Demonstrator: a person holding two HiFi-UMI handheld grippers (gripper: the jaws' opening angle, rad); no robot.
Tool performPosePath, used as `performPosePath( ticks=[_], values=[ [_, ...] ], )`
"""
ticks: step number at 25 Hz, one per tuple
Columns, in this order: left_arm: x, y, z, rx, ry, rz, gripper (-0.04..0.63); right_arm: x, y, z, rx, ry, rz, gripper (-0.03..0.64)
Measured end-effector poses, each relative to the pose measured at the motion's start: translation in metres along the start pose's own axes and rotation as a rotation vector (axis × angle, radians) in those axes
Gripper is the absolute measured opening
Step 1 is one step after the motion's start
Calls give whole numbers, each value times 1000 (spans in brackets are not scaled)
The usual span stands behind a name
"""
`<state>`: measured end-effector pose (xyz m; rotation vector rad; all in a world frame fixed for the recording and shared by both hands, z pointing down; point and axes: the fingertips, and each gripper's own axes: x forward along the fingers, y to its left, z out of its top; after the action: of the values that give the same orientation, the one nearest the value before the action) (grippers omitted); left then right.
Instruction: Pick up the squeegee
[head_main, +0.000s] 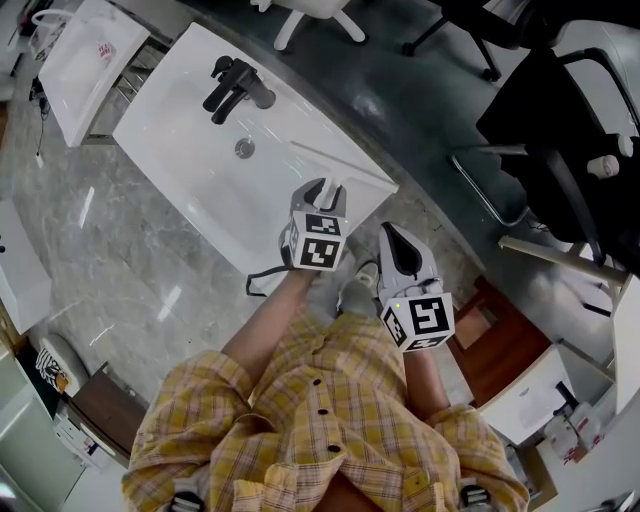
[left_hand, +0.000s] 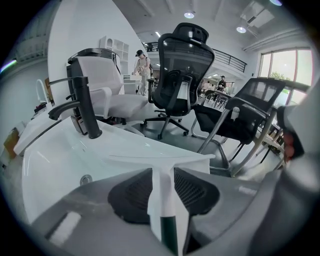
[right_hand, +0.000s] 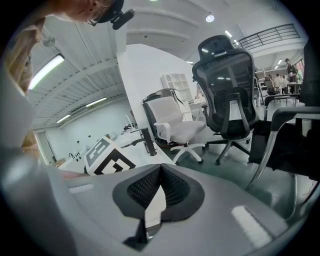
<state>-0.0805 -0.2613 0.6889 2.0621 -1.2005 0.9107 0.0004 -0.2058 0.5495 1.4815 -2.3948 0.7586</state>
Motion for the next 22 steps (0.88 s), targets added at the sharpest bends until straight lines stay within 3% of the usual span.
performPosePath(
  ticks=[22],
  values=[
    [31,1,-11,5,100,17,115,-1,-11,-11,15,16,-24,-2]
  ],
)
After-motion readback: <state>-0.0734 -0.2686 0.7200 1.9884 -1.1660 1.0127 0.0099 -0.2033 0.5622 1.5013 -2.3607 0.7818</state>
